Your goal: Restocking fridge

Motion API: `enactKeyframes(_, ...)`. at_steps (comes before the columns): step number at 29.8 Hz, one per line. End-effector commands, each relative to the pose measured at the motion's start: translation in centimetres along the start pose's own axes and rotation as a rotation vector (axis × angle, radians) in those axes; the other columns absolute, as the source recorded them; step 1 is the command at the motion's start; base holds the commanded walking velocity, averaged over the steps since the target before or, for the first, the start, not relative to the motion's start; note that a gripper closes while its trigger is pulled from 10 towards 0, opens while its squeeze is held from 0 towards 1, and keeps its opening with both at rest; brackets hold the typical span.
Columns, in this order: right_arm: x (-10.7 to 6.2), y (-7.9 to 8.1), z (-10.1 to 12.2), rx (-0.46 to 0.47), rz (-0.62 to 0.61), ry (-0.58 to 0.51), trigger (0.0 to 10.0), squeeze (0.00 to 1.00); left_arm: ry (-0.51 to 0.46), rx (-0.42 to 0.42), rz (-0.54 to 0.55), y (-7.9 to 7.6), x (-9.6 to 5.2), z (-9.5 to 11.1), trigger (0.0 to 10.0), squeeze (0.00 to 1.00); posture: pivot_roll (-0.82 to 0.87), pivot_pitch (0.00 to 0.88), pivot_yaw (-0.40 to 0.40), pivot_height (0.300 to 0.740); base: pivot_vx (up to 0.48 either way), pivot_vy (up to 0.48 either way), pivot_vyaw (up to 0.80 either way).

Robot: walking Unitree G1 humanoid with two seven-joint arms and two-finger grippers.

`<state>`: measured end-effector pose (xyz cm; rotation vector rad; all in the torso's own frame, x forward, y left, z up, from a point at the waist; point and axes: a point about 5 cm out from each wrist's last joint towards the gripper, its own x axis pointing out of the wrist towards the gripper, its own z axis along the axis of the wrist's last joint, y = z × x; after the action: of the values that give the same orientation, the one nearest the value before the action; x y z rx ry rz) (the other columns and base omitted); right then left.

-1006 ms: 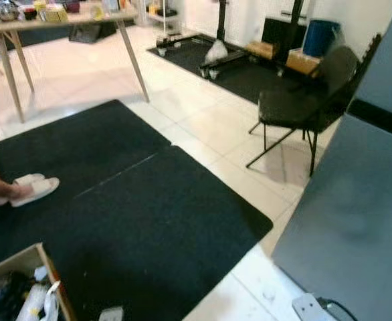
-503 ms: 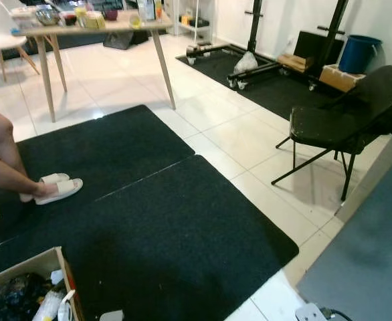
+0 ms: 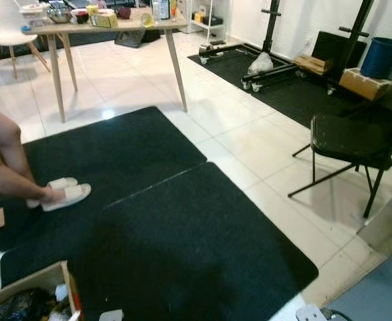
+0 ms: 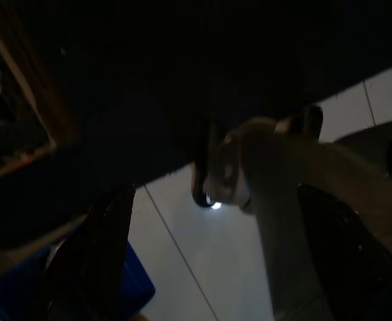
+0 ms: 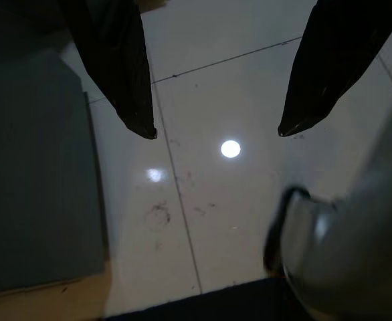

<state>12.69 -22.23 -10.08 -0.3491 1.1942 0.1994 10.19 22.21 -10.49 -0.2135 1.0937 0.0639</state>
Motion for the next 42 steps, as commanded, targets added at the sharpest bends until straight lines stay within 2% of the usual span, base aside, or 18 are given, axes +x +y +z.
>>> enactKeyframes(1, -0.04, -0.33, -0.02, 0.004, -0.012, 0.001, 10.0, 0.00, 0.014, 0.012, -0.004, -0.08, -0.01, -0.25, 10.0, 0.00, -0.05, 0.000, -0.008, 0.740, 0.281, 0.000, 0.00)
enactKeyframes(42, -0.06, -0.23, -0.31, -0.005, -0.011, 0.009, 10.0, 0.00, 0.019, 0.022, -0.011, -0.25, 0.02, -0.36, 10.0, 0.00, -0.06, 0.000, -0.008, 0.740, 0.286, 0.000, 0.00)
